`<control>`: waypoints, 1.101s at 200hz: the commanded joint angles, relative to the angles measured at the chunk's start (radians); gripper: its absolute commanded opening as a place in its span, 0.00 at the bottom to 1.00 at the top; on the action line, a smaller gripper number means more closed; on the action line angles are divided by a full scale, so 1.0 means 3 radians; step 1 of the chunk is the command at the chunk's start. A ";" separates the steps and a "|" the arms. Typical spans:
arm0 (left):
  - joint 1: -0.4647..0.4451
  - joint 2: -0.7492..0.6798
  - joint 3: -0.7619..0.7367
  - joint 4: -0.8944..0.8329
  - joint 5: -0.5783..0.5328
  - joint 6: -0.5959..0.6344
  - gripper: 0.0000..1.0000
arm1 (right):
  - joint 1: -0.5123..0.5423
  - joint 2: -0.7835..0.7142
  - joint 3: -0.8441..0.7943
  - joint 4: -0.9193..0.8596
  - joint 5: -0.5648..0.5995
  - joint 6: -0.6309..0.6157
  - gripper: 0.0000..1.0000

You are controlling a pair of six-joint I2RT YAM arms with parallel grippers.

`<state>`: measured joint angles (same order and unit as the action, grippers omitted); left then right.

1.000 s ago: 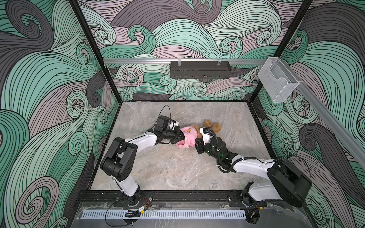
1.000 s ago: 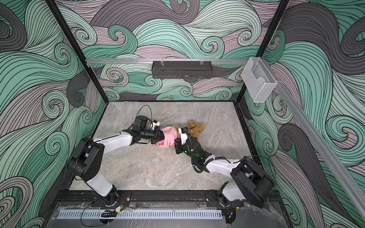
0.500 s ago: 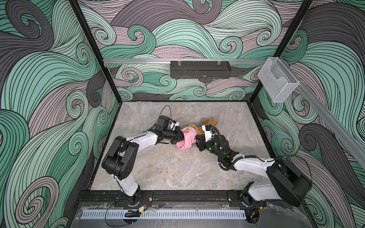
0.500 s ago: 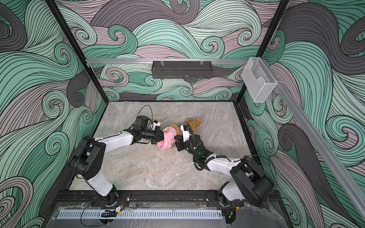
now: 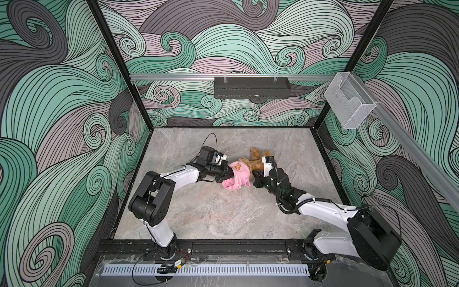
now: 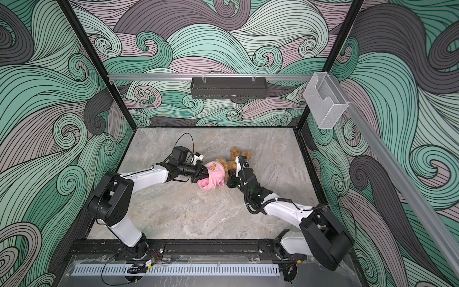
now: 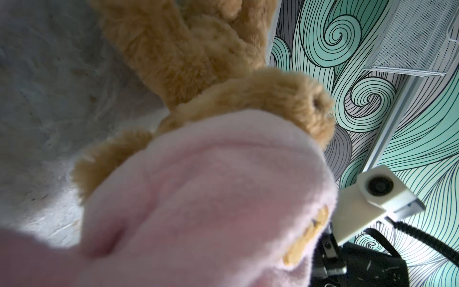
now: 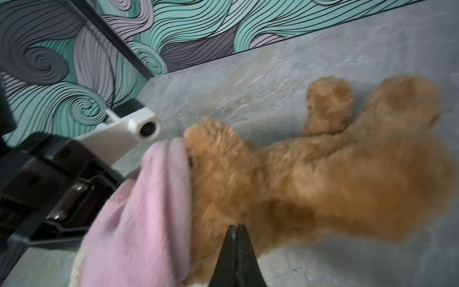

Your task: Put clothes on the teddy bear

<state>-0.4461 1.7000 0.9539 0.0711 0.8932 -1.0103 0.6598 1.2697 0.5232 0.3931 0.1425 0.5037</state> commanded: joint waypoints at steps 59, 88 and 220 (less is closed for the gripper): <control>0.0064 0.0131 0.0221 -0.0094 0.0387 0.0200 0.00 | -0.0298 -0.0405 -0.0311 0.0123 -0.1268 -0.0429 0.18; 0.0075 0.0189 0.0241 -0.0060 0.0418 0.0190 0.00 | -0.0278 -0.0568 -0.0422 0.0218 -0.1680 -0.0447 0.23; 0.0070 0.0270 0.0313 -0.0190 0.0461 0.0315 0.00 | -0.0205 -0.0116 -0.0255 0.0544 -0.1606 -0.0174 0.25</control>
<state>-0.4255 1.7657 1.0134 0.0292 0.9985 -0.9478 0.5915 1.2266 0.4221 0.5209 -0.3618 0.4301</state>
